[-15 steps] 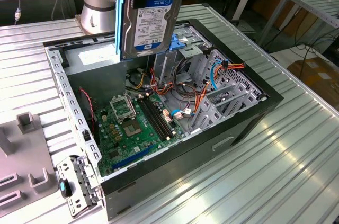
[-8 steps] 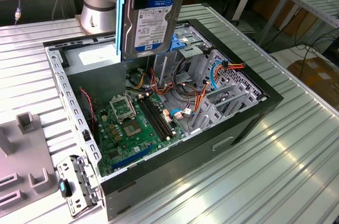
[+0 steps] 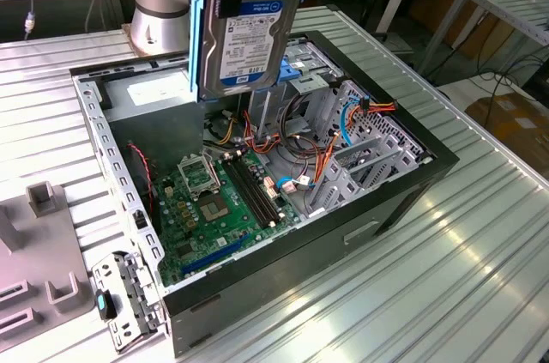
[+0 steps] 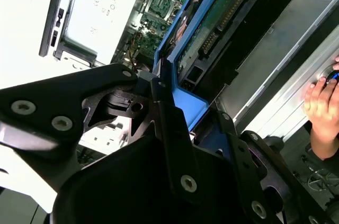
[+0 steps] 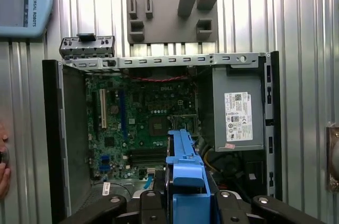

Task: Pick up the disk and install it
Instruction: 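Insert the disk into the insertion slot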

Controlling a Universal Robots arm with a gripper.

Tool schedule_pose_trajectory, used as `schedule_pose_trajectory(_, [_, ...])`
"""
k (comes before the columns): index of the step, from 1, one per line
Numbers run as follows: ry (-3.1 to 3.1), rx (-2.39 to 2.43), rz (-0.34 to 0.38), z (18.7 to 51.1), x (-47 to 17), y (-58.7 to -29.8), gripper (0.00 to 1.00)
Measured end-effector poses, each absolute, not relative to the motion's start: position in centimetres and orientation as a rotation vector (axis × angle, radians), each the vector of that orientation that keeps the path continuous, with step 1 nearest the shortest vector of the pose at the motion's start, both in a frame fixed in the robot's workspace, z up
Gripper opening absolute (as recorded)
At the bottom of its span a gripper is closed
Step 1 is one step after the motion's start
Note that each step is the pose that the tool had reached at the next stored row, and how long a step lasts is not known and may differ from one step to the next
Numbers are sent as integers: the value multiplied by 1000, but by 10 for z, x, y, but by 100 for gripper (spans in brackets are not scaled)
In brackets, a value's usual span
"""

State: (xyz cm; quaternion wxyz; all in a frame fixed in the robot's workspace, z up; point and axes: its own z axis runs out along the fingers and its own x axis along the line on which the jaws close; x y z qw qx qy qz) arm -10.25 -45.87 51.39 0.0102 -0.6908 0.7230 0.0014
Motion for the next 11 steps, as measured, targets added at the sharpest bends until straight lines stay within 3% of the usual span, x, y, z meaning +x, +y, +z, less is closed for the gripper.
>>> schedule_pose_trajectory(11, [2257,-2156,5,514,-103,-468,37])
